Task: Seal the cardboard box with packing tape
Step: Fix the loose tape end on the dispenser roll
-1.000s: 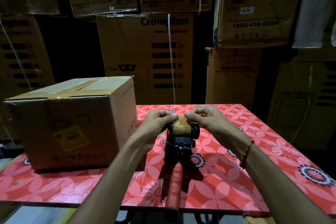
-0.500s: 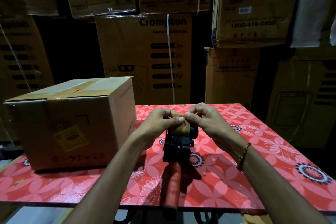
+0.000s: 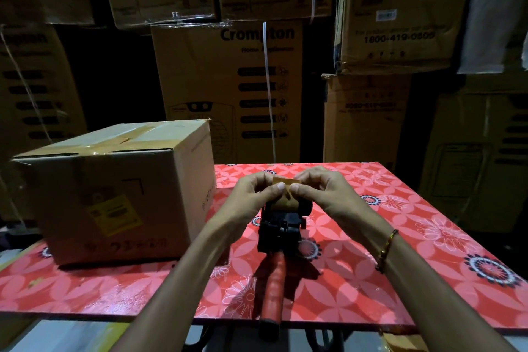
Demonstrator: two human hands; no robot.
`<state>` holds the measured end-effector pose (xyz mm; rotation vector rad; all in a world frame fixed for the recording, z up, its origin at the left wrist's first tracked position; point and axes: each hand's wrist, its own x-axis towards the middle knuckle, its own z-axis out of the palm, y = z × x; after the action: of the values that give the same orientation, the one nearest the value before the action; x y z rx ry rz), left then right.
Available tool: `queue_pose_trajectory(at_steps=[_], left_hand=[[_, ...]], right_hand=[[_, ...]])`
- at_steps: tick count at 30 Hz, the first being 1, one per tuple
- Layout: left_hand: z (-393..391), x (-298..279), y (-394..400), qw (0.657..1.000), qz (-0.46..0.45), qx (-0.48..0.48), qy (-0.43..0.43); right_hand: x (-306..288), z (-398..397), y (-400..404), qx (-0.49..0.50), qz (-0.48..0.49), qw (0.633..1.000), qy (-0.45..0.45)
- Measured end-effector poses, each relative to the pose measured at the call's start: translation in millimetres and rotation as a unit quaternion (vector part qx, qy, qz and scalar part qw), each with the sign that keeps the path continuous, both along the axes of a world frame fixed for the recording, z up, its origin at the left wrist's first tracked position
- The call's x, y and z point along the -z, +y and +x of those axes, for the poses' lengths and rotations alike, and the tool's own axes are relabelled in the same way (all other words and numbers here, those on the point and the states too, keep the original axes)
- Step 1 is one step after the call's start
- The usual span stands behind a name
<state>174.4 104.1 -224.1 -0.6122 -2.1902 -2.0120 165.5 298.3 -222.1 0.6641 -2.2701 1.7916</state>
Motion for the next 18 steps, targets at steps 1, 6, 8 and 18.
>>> queue_pose_trajectory(at_steps=[1, 6, 8, 18], left_hand=[[1, 1, 1, 1.0, -0.005, -0.002, 0.005], [2, 2, 0, 1.0, -0.013, -0.006, 0.012], [2, 2, 1, 1.0, -0.01, -0.005, 0.003], [2, -1, 3, 0.999, 0.036, -0.004, -0.03]], right_hand=[[0, 1, -1, 0.001, -0.003, 1.0, 0.0], [2, 7, -9, 0.027, 0.0, 0.999, 0.024], [2, 8, -11, 0.036, 0.001, 0.999, 0.029], [5, 11, -12, 0.06, 0.0, 0.998, 0.023]])
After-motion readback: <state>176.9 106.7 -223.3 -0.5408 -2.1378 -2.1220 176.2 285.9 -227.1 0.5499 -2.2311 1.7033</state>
